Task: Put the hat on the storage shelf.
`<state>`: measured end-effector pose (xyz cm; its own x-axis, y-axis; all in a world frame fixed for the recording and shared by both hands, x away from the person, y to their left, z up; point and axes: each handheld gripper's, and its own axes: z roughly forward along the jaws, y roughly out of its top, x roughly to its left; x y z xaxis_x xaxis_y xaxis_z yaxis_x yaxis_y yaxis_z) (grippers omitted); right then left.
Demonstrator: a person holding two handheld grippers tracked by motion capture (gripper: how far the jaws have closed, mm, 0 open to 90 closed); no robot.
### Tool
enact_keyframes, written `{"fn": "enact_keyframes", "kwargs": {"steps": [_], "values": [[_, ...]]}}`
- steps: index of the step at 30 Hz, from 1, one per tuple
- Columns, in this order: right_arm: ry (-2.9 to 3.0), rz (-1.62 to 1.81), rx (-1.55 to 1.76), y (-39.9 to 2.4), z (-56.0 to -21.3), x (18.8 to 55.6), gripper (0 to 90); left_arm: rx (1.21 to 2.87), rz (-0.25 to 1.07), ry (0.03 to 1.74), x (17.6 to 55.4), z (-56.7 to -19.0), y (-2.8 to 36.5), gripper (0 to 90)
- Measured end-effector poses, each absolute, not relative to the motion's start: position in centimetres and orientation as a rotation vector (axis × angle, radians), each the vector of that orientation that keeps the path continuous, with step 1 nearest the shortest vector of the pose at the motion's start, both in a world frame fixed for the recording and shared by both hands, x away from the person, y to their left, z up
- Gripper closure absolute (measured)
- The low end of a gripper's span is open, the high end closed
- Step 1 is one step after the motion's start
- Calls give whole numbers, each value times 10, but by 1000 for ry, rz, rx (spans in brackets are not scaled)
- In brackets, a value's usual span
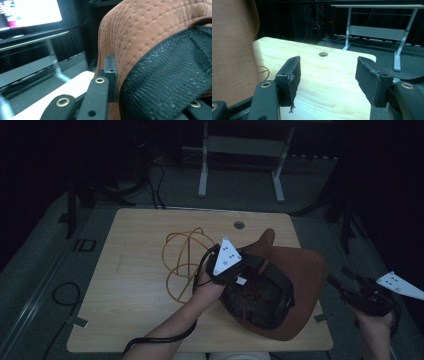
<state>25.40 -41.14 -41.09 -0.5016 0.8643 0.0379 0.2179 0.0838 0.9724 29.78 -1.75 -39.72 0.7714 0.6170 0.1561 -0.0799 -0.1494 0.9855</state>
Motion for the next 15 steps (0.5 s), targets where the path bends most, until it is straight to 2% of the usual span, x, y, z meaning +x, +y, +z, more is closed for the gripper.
{"fn": "enact_keyframes", "kwargs": {"steps": [6, 15], "values": [[1831, 1520, 1014, -402, -412, 263, 417, 1576, 578, 315, 291, -395, -9, 863], [1939, 1657, 821, -360, -409, 262, 418, 1519, 477, 178, 284, -396, -12, 863]]}}
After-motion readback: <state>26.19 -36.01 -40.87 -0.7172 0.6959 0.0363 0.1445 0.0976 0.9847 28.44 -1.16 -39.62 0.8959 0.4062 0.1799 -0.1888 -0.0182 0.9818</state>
